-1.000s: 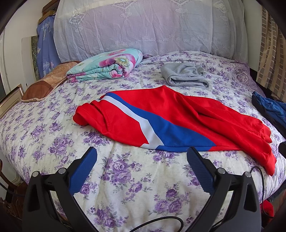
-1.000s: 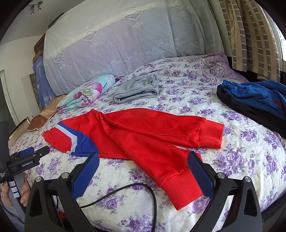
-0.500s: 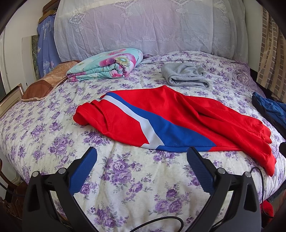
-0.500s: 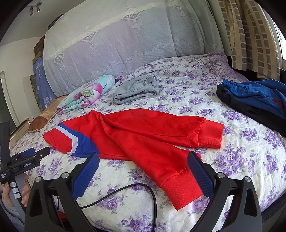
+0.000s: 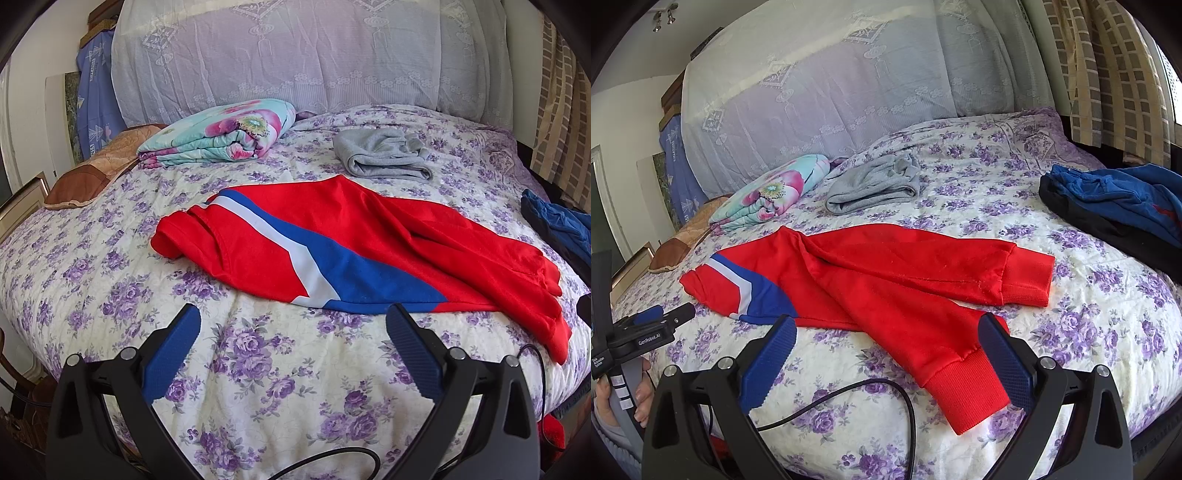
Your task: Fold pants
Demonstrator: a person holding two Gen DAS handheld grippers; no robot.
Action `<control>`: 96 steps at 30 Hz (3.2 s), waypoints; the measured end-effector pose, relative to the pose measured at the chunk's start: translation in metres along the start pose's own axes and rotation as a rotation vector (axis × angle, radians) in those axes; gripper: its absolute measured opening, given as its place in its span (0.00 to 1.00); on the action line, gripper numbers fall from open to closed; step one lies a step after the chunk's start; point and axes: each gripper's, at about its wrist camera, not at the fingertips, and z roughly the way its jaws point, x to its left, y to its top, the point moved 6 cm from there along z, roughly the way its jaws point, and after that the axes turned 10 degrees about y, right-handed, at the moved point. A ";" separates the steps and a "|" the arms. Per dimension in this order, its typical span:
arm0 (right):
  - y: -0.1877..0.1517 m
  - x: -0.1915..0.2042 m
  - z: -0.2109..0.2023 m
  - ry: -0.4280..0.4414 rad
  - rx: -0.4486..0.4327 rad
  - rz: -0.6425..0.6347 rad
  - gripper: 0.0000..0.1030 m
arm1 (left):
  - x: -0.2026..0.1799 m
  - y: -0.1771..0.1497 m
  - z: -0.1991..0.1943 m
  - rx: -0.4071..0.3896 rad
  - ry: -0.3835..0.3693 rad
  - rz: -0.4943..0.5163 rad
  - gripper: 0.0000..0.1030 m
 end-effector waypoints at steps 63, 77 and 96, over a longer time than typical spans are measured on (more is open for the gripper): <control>0.021 -0.042 0.013 0.169 0.028 -0.023 0.20 | 0.046 0.015 0.110 0.226 -0.078 -0.142 0.95; 0.069 -0.099 0.024 0.109 -0.028 0.085 0.20 | 0.074 0.036 0.145 0.263 -0.161 -0.307 0.44; 0.086 -0.124 0.024 0.093 -0.030 0.142 0.10 | 0.088 0.091 0.070 0.083 -0.266 -0.283 0.09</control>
